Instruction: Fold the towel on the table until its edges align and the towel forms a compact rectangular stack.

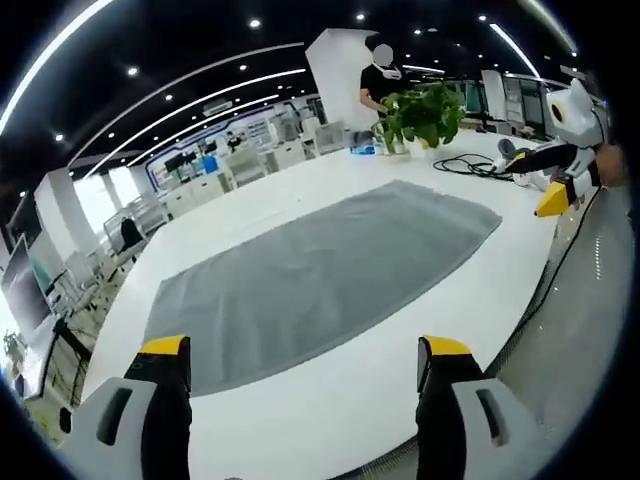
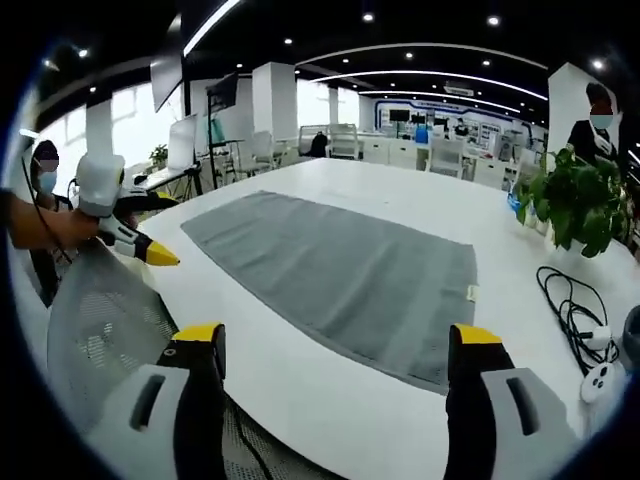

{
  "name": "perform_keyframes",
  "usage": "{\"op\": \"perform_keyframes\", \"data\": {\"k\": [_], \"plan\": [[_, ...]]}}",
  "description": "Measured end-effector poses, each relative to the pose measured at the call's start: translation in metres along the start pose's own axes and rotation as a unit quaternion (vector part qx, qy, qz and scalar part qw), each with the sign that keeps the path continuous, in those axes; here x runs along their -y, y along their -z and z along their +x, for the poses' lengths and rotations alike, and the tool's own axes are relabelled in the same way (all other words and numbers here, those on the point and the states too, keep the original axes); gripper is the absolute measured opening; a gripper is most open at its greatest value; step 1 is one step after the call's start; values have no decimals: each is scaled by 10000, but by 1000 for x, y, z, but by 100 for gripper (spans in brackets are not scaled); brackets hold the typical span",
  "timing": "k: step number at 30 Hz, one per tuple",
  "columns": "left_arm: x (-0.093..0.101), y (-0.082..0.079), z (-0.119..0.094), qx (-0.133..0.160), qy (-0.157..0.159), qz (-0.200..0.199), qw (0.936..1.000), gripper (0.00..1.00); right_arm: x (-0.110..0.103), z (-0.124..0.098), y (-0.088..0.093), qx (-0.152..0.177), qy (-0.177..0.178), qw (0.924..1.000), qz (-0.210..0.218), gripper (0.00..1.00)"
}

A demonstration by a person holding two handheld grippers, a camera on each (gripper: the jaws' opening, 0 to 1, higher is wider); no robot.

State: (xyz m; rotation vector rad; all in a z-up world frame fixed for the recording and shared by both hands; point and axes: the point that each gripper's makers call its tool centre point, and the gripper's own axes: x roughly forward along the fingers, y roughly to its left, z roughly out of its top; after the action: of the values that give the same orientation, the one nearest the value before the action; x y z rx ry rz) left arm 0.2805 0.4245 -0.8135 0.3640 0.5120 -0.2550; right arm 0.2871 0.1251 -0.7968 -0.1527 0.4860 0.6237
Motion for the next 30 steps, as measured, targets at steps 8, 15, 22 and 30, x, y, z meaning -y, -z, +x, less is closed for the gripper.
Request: {"op": "perform_keyframes", "data": {"k": [8, 15, 22, 30], "plan": [[26, -33, 6, 230, 434, 391, 9980, 91, 23, -16, -26, 132, -28, 9996, -233, 90], [47, -58, 13, 528, 737, 508, 9946, 87, 38, -21, -54, 256, -83, 9982, -544, 90], [64, -72, 23, 560, 953, 663, 9917, 87, 57, -27, -76, 361, -78, 9979, -540, 91], [81, -100, 26, 738, 1186, 920, 9859, 87, 91, -41, -92, 319, 10, 9979, -570, 89]]}}
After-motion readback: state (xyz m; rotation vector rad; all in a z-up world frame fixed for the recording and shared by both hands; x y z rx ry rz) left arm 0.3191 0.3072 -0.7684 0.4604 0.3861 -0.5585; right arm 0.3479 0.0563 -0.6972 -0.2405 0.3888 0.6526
